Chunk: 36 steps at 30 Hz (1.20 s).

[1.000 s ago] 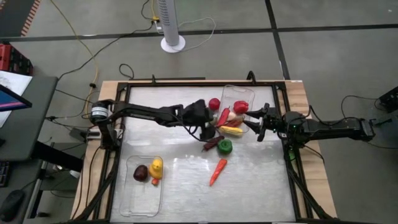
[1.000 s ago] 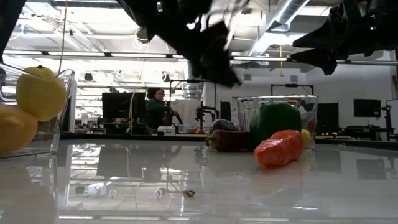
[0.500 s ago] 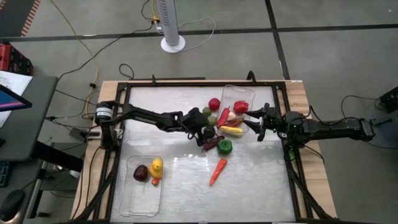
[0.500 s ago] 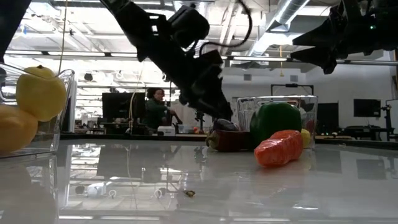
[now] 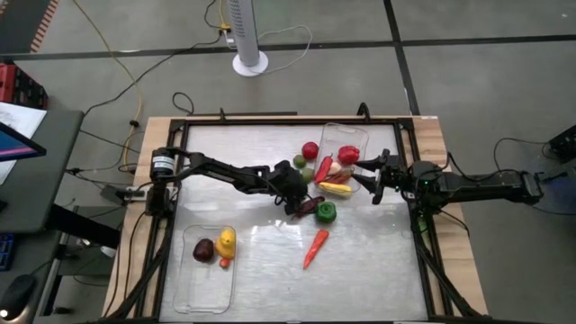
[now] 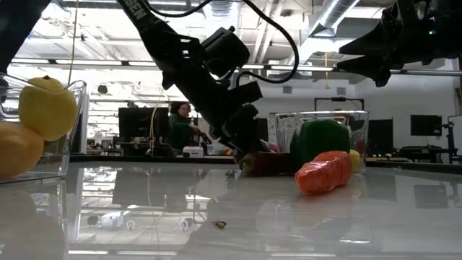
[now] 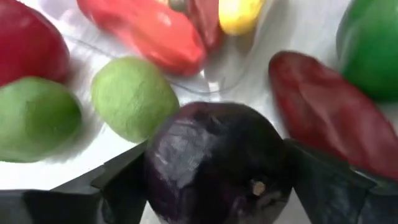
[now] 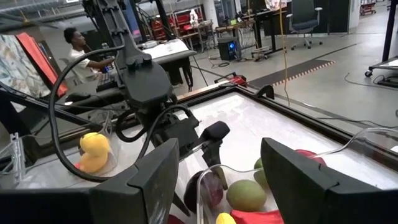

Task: Sort produce into baskets
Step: Put the purple onion into the top transparent bin

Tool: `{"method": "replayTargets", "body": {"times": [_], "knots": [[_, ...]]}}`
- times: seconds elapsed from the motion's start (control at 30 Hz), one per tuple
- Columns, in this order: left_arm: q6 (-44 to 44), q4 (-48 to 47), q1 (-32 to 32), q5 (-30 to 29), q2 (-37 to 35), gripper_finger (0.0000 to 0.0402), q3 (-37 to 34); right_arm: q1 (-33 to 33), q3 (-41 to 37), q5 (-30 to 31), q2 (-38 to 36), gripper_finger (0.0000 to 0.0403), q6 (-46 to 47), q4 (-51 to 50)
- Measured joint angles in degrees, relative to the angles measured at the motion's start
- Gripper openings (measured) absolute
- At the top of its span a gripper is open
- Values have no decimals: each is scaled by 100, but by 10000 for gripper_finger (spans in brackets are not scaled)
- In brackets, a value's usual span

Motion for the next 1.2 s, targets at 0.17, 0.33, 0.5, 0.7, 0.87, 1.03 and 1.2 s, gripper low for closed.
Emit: {"method": "replayTargets", "body": {"times": [0.17,0.33,0.5,0.7,0.87,1.03,1.2], "knots": [[112,-84,-9,7,-100,273,0,-2,0,0,0,256,0,-2],[262,-180,67,-198,-642,267,2,-2,0,0,0,256,0,5],[265,-35,138,-984,-1070,289,2,-2,0,0,0,256,7,26],[387,1360,179,-686,-970,293,9,-11,0,0,0,256,4,50],[309,2146,179,-388,-738,294,9,-11,0,0,2,256,0,74],[56,2102,179,-73,-560,304,95,-11,0,0,2,256,-2,69],[208,1840,179,50,-540,334,418,-15,0,0,0,256,-4,71]]}}
